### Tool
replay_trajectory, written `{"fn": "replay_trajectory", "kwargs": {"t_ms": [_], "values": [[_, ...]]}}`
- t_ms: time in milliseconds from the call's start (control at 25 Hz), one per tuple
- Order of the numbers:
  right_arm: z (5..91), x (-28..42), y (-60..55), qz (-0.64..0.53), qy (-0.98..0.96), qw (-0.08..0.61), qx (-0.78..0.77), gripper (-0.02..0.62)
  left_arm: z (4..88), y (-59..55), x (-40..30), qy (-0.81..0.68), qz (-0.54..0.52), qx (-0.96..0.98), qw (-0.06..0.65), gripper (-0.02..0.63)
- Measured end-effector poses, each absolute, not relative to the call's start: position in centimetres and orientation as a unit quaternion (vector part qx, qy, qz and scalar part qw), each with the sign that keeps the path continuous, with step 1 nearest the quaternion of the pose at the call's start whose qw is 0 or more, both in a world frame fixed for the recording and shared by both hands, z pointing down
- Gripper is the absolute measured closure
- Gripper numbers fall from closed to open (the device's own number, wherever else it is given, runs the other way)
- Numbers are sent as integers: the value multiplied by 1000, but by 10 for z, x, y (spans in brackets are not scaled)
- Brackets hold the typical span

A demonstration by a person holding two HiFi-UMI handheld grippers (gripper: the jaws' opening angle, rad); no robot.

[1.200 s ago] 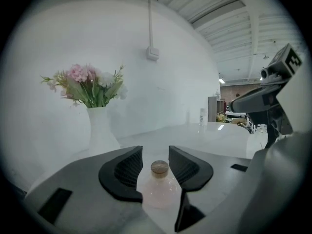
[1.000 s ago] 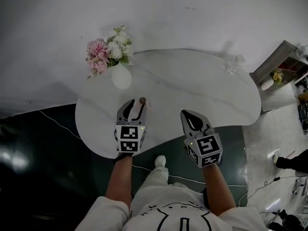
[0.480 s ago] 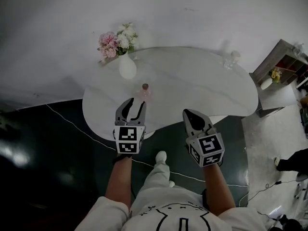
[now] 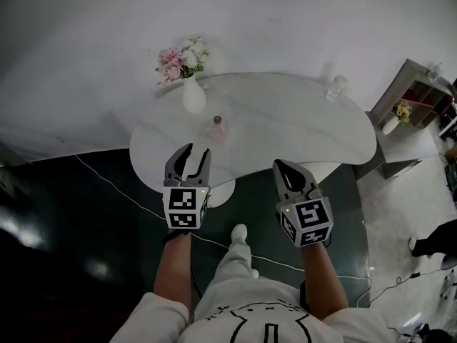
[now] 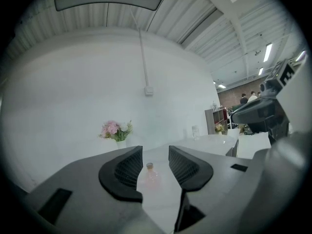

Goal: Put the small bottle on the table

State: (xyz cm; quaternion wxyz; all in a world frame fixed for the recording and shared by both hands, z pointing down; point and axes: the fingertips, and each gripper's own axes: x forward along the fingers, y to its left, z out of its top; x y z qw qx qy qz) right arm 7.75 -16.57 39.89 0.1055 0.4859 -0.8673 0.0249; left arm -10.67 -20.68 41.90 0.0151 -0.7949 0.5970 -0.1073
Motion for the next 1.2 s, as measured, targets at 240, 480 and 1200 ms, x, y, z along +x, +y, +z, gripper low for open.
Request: {"fn": "replay_trajectory", "kwargs": {"t_ms": [240,480,1200], "values": [[365,86,-136,-1,-868,75,491,601,377,-166,-110,615,-81,-783,50,603],[333,85,-112,-34,-873,54,484,603,341,-138,-118,624,-59,-775,76,603],[249,116,-103,-92,-861,7,501,603,259,-109,-133,624,-22,-770,130,603]]}}
